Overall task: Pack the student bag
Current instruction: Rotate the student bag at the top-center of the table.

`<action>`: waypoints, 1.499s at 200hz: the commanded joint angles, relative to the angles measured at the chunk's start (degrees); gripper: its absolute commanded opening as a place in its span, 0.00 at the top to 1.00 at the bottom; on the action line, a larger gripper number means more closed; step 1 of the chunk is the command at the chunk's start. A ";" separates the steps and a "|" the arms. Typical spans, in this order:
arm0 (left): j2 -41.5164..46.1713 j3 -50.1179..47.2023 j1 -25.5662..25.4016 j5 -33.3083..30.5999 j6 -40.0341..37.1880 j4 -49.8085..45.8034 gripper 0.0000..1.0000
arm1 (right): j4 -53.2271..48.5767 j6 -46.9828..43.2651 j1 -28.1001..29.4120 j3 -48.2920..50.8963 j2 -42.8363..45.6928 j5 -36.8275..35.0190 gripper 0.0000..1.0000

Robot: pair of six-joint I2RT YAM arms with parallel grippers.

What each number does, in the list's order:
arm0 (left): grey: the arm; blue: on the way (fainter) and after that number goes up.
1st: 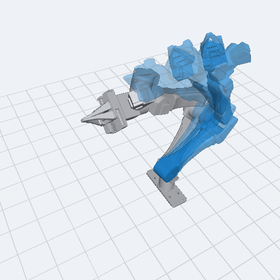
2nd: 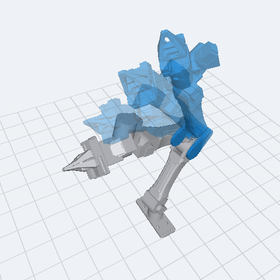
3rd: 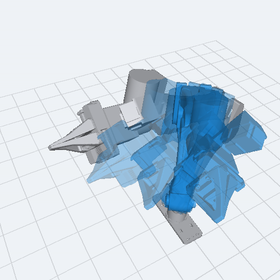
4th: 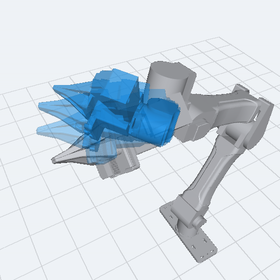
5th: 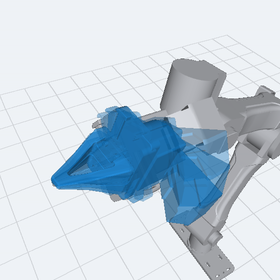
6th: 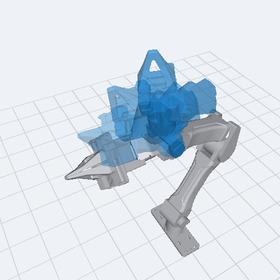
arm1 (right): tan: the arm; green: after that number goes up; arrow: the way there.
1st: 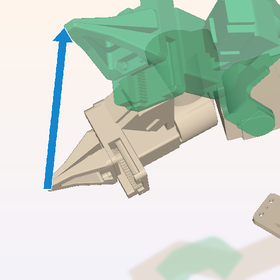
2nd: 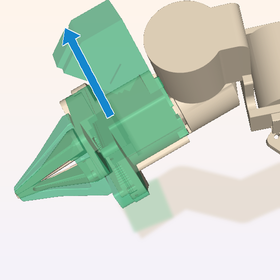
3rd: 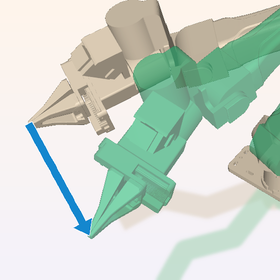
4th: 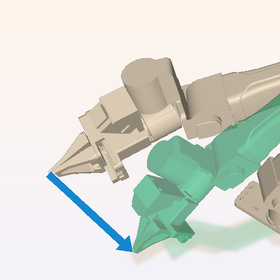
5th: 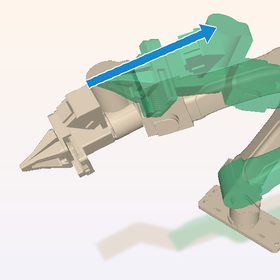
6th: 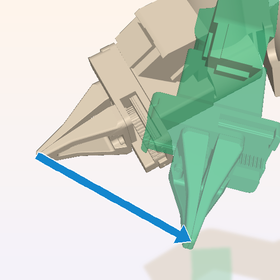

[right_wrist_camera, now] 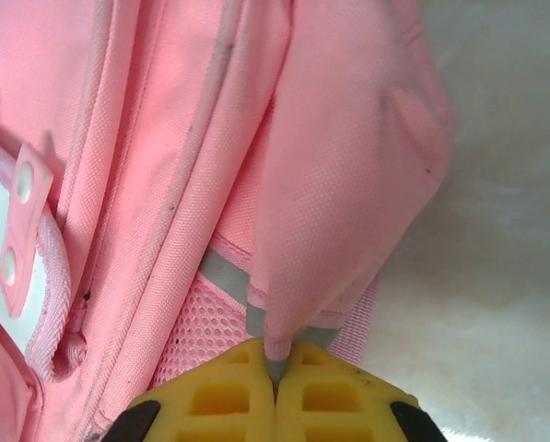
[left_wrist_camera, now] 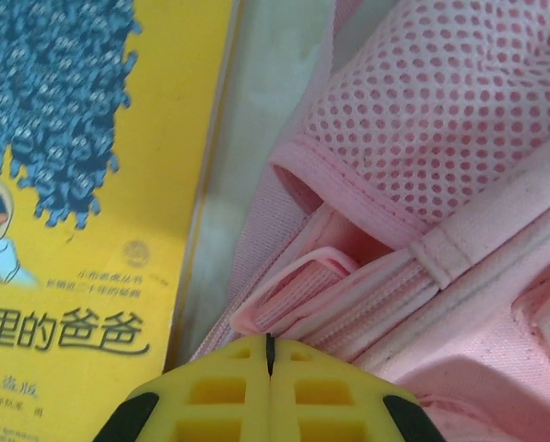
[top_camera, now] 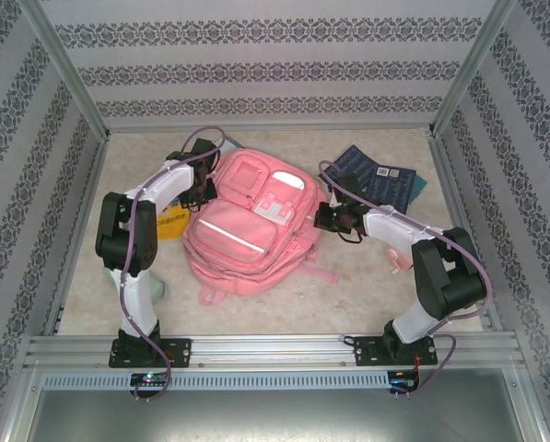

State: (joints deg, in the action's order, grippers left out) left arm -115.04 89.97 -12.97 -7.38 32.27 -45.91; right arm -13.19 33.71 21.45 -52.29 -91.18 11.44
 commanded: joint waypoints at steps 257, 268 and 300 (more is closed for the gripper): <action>25.54 -33.09 -4.08 14.96 21.59 11.68 1.00 | 3.60 5.96 1.93 4.24 5.79 -5.82 1.00; 23.20 -29.84 -4.28 13.19 20.25 10.34 1.00 | 3.44 6.13 1.76 4.98 6.42 -5.70 1.00; 18.32 -22.77 -4.34 10.14 17.44 7.90 1.00 | 3.80 6.27 2.00 6.22 7.55 -4.61 1.00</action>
State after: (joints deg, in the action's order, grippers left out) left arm -94.67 62.13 -16.36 5.41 52.42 -39.81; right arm -10.50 39.33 22.59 -46.89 -85.67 4.05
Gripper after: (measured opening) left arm 0.082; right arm 0.042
